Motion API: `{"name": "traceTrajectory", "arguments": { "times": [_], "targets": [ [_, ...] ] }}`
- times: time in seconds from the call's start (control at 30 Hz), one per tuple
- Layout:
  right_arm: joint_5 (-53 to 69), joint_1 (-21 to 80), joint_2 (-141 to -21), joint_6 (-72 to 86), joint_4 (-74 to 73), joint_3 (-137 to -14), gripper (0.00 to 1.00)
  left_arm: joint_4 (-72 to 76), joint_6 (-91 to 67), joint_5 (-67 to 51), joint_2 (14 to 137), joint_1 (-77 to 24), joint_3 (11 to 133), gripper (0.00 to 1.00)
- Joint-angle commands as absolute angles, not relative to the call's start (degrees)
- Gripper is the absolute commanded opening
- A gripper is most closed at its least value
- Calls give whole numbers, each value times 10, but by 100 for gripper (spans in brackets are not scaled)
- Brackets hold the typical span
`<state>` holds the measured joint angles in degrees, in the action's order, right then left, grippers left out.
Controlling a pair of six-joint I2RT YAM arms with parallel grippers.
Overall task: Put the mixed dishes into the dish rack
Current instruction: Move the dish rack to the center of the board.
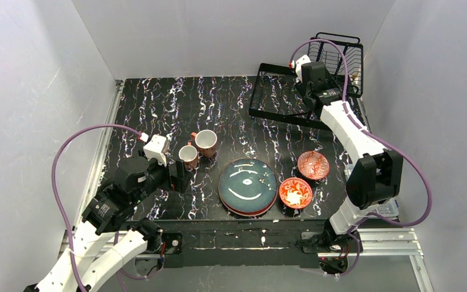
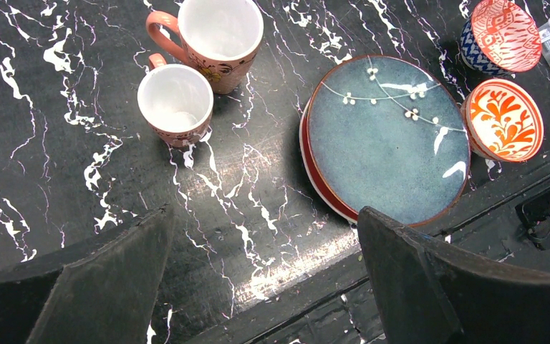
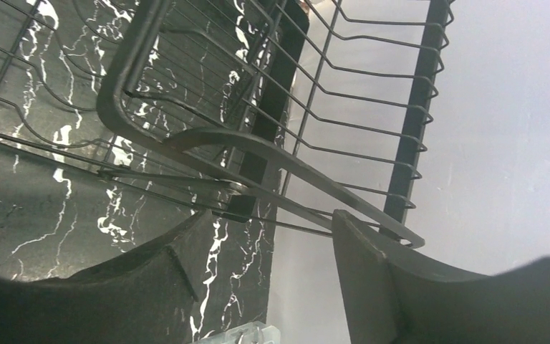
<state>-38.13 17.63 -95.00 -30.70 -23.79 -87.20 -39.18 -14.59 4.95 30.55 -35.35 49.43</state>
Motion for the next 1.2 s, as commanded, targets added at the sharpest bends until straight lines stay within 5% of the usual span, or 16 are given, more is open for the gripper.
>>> {"name": "traceTrajectory", "arguments": {
  "times": [0.0, 0.53, 0.7, 0.9, 1.17],
  "targets": [
    [-361, 175, -947, -293, -236, -893, 68, -391, -144, 58, 304, -355, 493, 99],
    [-349, 206, -949, -284, -269, -909, 23, -392, -145, 63, 305, -355, 494, 99],
    [-355, 220, -946, -279, -278, -913, 18, -395, -145, 66, 303, -355, 494, 99],
    [-365, 223, -920, -276, -271, -920, 22, -395, -146, 66, 303, -355, 494, 99],
    [-443, 222, -907, -310, -238, -921, 63, -395, -147, 63, 304, -356, 494, 99]
  ]
}}
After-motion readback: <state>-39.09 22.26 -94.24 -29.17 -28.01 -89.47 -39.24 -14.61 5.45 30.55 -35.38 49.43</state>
